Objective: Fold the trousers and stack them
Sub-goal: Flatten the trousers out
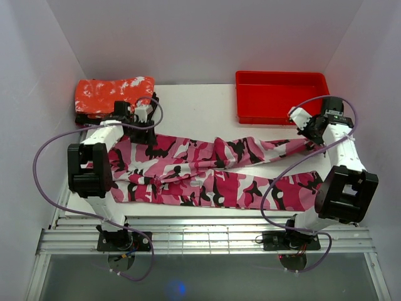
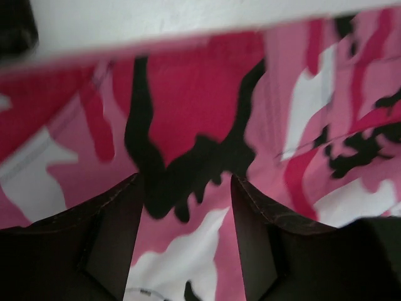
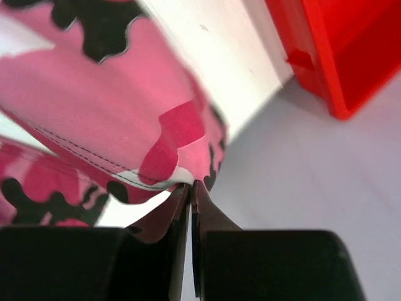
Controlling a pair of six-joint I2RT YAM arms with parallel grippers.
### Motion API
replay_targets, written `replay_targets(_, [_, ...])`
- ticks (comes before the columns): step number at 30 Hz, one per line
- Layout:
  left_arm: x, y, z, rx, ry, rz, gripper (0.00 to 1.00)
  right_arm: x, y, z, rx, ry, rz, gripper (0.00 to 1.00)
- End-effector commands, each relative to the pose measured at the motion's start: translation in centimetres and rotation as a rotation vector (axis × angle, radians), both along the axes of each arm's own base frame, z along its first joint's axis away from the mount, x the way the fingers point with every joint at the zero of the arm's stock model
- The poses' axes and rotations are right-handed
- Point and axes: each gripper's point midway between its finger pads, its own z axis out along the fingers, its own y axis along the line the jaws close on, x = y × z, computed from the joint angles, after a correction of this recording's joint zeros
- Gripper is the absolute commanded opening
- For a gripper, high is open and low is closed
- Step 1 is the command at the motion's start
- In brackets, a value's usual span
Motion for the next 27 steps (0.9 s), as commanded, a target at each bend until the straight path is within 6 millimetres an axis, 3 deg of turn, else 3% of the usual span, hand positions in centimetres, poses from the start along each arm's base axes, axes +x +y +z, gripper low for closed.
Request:
replay_targets(1, [-4.4, 4.5, -3.3, 0.106, 0.119, 0.027, 0.66, -1.7, -3.0, 1.6, -0.087, 0.054, 0.046, 0.08])
replay_targets(5, [-6.8, 7.4, -5.9, 0.157, 0.188, 0.083, 0.61, -3.8, -7.2, 0.2, -0.175, 0.142, 0.026, 0.08])
replay_targets(11, [-8.7, 12.1, -8.7, 0.238, 0.261, 0.186, 0.58, -5.2, -8.7, -2.7, -0.166, 0.251, -0.004, 0.12])
replay_targets(14, [-9.5, 14.4, -9.4, 0.235, 0.300, 0.250, 0.56, -6.3, -7.5, -3.7, -0.107, 0.311, 0.008, 0.32])
replay_targets(15, [-9.8, 15.4, -9.3, 0.234, 0.304, 0.277, 0.56, -6.7, -7.0, -4.1, -0.093, 0.331, 0.019, 0.46])
replay_targets(18, [-10.1, 17.0, -8.7, 0.248, 0.285, 0.299, 0.55, -7.6, -5.4, -4.3, -0.046, 0.346, 0.047, 0.73])
replay_targets(20, [-10.1, 17.8, -8.0, 0.266, 0.264, 0.311, 0.55, -7.1, -4.3, -3.8, 0.014, 0.311, 0.042, 0.75])
replay_targets(23, [-10.1, 19.5, -7.6, 0.297, 0.254, 0.340, 0.55, -5.2, -4.3, -2.6, 0.054, 0.263, 0.005, 0.73])
replay_targets(25, [-10.0, 21.0, -7.4, 0.302, 0.250, 0.380, 0.55, -3.7, -4.6, -1.3, 0.075, 0.227, -0.053, 0.69])
replay_targets(27, [-10.0, 21.7, -7.5, 0.299, 0.261, 0.392, 0.56, -2.9, -4.5, -1.7, 0.118, 0.242, -0.103, 0.61])
